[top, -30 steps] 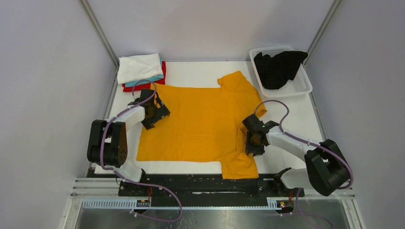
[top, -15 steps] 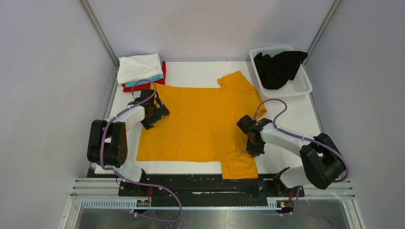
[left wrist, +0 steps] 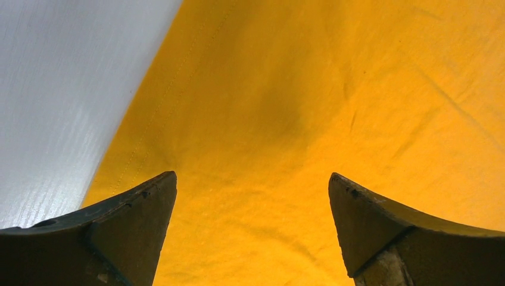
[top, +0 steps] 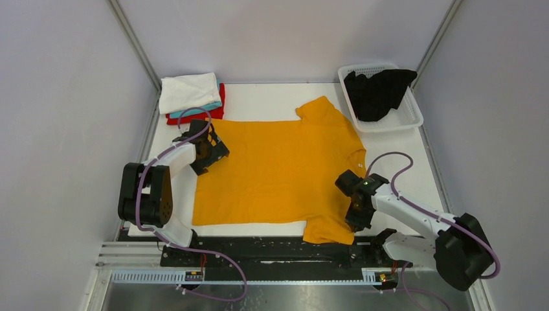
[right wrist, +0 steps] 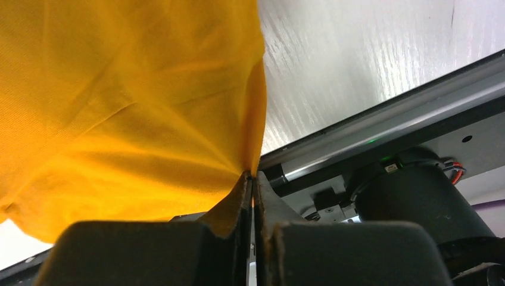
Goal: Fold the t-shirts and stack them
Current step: Flatten out the tshirt
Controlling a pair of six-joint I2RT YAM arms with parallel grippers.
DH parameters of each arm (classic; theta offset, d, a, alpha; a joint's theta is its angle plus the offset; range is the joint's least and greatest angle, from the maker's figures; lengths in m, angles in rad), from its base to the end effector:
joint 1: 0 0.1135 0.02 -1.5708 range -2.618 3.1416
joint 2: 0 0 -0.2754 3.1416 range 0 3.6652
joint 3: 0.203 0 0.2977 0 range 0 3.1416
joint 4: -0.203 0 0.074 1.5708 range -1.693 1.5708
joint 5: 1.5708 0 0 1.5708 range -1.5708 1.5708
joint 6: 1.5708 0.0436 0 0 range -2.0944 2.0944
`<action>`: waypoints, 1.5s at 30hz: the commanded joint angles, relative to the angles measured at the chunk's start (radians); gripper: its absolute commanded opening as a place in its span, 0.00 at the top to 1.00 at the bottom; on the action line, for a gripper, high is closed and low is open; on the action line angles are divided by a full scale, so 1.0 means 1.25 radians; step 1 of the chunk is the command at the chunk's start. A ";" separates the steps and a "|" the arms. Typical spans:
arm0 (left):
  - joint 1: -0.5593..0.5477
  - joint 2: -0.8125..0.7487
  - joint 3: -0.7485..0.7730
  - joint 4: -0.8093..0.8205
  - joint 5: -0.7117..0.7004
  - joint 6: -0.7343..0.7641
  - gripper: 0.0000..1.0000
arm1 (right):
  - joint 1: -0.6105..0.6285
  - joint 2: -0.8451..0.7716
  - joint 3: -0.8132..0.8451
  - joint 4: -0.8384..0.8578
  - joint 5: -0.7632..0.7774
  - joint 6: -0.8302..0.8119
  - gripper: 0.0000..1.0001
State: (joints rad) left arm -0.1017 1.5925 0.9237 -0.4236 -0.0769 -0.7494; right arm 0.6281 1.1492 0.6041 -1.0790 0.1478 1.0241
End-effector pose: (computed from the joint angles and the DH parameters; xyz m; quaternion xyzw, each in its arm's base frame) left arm 0.3446 -0.0318 0.1508 -0.3176 0.9174 -0.0637 0.2311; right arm 0.1506 0.1015 0.1480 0.1942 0.9778 -0.0696 0.0363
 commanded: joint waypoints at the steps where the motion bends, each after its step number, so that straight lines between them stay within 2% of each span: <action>1: 0.010 0.001 0.028 -0.003 -0.022 0.003 0.01 | 0.001 -0.063 -0.008 -0.046 -0.026 0.074 0.83; 2: 0.010 0.000 0.028 -0.002 -0.020 0.003 0.01 | 0.002 -0.066 0.001 -0.055 -0.009 0.075 0.75; 6: 0.012 -0.010 0.028 -0.005 -0.016 0.005 0.01 | 0.002 -0.057 0.081 -0.120 0.068 0.052 0.55; 11: 0.011 -0.038 0.029 -0.012 -0.017 0.009 0.01 | 0.000 -0.060 0.213 -0.135 0.199 -0.025 0.06; 12: 0.011 -0.045 0.030 -0.013 -0.014 0.009 0.01 | 0.000 -0.058 0.233 -0.101 0.217 -0.049 0.01; 14: 0.012 -0.056 0.031 -0.010 0.001 0.015 0.01 | -0.008 -0.045 0.256 -0.015 0.220 -0.117 0.01; 18: 0.011 -0.052 0.041 -0.010 0.030 0.026 0.01 | -0.095 0.059 0.285 0.191 0.068 -0.270 0.01; 20: 0.011 -0.039 0.048 -0.012 0.038 0.030 0.01 | -0.133 0.142 0.322 0.243 -0.016 -0.314 0.02; 23: 0.011 -0.031 0.058 -0.043 0.035 0.033 0.01 | -0.135 0.237 0.357 0.294 -0.067 -0.363 0.02; 27: 0.012 -0.086 0.031 -0.047 -0.003 0.018 0.01 | -0.136 0.337 0.408 0.322 -0.012 -0.403 0.02; 30: 0.012 -0.091 0.039 -0.035 0.009 0.022 0.01 | -0.136 0.422 0.473 0.322 0.008 -0.414 0.02; 36: 0.011 0.088 0.147 -0.073 0.049 0.034 0.01 | -0.158 0.582 0.578 0.315 -0.032 -0.393 0.02; 45: 0.015 0.275 0.320 -0.147 -0.008 0.032 0.01 | -0.190 0.705 0.669 0.308 -0.126 -0.368 0.02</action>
State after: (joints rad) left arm -0.0914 1.8553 1.2278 -0.5491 -0.0494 -0.7139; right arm 0.4213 1.9755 1.3750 -0.7055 0.0650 0.5472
